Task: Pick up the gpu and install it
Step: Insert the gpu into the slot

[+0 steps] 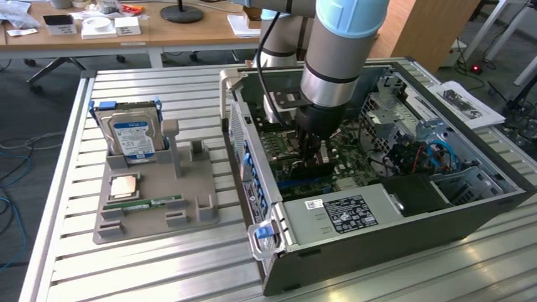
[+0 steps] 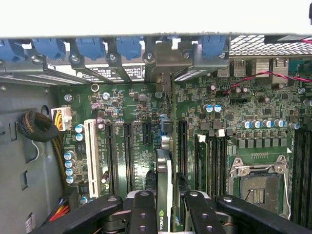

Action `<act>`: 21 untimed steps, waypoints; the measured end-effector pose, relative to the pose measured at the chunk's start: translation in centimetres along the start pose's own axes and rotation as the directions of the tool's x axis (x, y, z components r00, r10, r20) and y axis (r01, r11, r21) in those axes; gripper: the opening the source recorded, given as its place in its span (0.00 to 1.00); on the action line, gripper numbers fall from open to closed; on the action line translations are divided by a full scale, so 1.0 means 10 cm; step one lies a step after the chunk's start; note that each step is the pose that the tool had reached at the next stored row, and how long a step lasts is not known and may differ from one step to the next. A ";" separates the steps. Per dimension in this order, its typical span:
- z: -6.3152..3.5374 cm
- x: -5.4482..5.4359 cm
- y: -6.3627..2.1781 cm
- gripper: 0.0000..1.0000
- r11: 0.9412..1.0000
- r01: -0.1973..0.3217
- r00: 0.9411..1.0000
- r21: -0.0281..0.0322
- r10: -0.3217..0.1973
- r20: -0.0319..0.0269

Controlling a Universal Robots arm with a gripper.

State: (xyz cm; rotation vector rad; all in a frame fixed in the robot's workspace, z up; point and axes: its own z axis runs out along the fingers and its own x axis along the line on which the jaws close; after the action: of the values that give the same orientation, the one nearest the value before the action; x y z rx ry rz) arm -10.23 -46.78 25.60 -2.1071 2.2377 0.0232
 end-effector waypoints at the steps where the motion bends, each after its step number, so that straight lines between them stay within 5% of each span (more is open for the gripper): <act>1: 0.002 0.00 0.000 0.27 1.000 0.000 1.000 0.000 0.000 0.000; 21: 0.016 0.00 0.004 0.27 1.000 0.000 1.000 0.000 0.000 0.000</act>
State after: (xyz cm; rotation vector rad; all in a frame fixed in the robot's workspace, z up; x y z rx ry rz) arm -10.27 -46.78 25.44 -2.1071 2.2377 0.0233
